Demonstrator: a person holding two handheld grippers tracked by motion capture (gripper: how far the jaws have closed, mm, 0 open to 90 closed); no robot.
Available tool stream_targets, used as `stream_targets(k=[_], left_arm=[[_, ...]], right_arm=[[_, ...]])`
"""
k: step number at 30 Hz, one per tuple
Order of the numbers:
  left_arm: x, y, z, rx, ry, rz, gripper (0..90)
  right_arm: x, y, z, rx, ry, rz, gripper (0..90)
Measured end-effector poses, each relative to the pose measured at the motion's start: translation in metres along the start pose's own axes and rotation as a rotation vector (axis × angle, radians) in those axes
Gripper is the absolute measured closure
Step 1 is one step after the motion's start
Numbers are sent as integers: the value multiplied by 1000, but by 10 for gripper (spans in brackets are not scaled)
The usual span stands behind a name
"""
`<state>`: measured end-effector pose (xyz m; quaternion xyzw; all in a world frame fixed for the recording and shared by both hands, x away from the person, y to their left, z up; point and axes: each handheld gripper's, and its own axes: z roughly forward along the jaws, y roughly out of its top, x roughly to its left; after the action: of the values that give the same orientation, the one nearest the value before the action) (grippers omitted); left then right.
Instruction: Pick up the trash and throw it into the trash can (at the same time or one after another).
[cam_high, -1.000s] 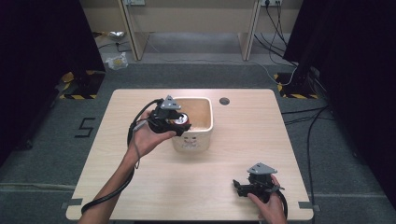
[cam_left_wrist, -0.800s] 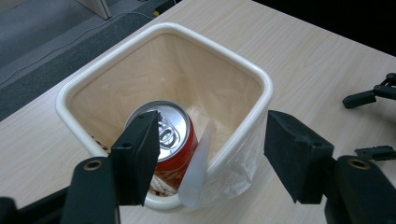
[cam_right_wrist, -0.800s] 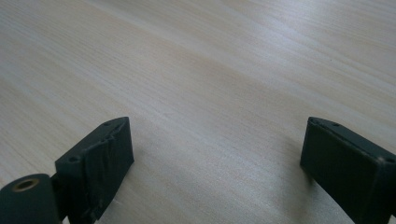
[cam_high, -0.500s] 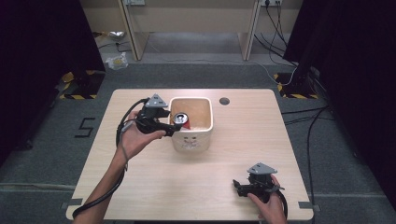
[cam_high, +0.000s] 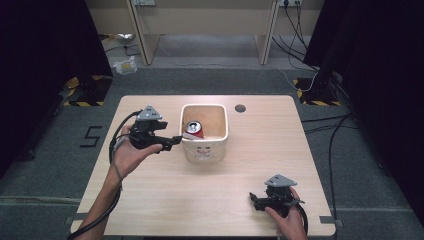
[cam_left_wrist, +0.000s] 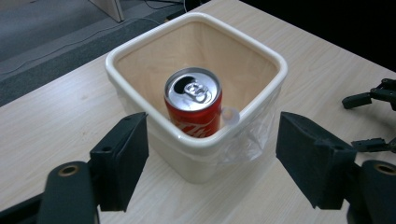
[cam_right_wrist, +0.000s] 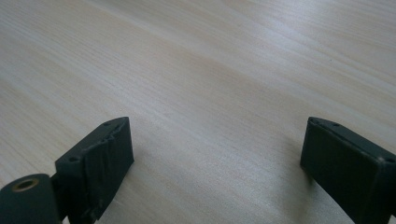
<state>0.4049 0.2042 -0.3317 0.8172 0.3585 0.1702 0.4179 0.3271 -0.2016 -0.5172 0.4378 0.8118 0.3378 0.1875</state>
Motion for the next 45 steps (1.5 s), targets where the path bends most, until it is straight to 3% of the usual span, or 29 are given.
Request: stream_targets(k=[17, 32, 45], left_arm=[[14, -34, -8, -26, 19, -47, 178], [23, -66, 2, -33, 18, -94, 178], [21, -92, 8, -55, 0, -109, 174]], right_arm=[[0, 0, 0, 0, 0, 1, 95], [0, 0, 0, 0, 0, 0, 94], [0, 0, 0, 0, 0, -1, 94]])
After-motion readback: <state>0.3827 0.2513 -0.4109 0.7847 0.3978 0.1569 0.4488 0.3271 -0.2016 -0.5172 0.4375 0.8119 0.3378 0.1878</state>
